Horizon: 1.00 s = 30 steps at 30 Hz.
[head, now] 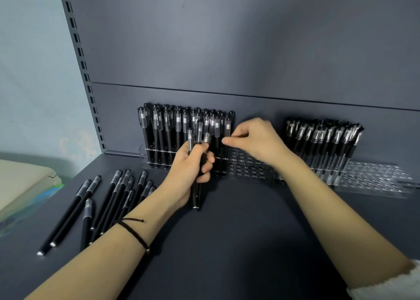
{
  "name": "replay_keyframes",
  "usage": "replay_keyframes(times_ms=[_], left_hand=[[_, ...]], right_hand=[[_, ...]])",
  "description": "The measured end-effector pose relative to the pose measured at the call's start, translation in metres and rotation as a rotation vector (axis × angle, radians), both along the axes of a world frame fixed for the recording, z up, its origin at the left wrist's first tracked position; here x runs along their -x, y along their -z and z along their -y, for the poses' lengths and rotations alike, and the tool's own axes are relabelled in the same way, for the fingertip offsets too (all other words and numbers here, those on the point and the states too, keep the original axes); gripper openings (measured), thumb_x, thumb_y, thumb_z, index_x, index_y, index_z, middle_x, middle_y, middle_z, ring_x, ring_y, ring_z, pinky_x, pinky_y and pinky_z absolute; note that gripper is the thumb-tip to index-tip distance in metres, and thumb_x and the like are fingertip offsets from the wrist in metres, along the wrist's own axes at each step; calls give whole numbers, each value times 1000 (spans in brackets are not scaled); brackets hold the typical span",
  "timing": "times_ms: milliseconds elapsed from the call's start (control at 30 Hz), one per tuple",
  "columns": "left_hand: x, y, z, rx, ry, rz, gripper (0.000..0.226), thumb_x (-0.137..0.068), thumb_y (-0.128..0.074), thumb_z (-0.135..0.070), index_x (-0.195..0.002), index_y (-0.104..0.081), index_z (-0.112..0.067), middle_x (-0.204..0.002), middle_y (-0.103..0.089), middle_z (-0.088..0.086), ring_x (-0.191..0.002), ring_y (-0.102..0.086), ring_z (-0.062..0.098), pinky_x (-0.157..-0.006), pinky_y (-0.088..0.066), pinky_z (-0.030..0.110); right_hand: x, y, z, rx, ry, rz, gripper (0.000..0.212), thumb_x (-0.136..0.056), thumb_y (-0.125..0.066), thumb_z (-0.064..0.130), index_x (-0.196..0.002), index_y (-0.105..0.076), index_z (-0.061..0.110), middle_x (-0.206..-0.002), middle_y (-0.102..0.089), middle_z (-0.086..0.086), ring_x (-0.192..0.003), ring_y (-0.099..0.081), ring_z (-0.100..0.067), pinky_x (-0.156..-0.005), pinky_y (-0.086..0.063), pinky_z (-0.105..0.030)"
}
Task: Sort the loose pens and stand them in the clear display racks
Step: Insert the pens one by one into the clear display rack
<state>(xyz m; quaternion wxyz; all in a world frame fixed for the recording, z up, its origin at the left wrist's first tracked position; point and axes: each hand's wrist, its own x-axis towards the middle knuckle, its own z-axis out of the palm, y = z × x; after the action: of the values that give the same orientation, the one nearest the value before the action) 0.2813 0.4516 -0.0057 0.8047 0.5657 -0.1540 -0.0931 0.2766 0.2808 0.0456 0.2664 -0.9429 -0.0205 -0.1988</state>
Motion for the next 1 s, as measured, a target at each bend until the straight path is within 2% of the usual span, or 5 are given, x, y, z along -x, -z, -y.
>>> replay_keyframes(times_ms=[167,367,533,733,1000], left_hand=[[3,1,2,5,62,59,8,-101,-48,-11,-106,-54,-9,-75,-65,2,-58,-51,8,-48,-40,20],[8,2,3,12,140,51,26,-101,-48,-20,-121,-54,-5,-93,-75,10,-68,-66,11,-58,-51,21],[7,0,2,92,93,31,23,-101,-47,-22,-117,-52,-6,-78,-69,4,-55,-51,9,-46,-40,18],[7,0,3,83,88,28,25,-102,-46,-21,-117,-55,-3,-74,-61,-1,-56,-48,6,-47,-38,16],[10,1,3,-92,69,18,21,-102,-44,-32,-100,-50,-12,-67,-62,2,-45,-46,9,-38,-31,19]], right_hand=[[6,-5,-5,-67,-37,25,41,-86,-61,53,-70,-69,17,-66,-68,2,-62,-60,-10,-66,-49,-33],[17,-17,-12,-170,-276,-55,22,-92,-63,31,-84,-73,13,-51,-58,14,-45,-46,3,-55,-38,-14],[18,-21,-4,-577,-394,-150,17,-85,-71,18,-102,-72,15,-73,-71,5,-52,-46,-6,-43,-32,-15],[17,-14,-10,-370,-398,-248,18,-81,-75,23,-95,-74,12,-65,-66,12,-59,-48,-6,-47,-33,-17],[10,-24,5,-937,-238,173,9,-92,-63,12,-85,-58,15,-66,-64,8,-43,-44,-5,-35,-27,-16]])
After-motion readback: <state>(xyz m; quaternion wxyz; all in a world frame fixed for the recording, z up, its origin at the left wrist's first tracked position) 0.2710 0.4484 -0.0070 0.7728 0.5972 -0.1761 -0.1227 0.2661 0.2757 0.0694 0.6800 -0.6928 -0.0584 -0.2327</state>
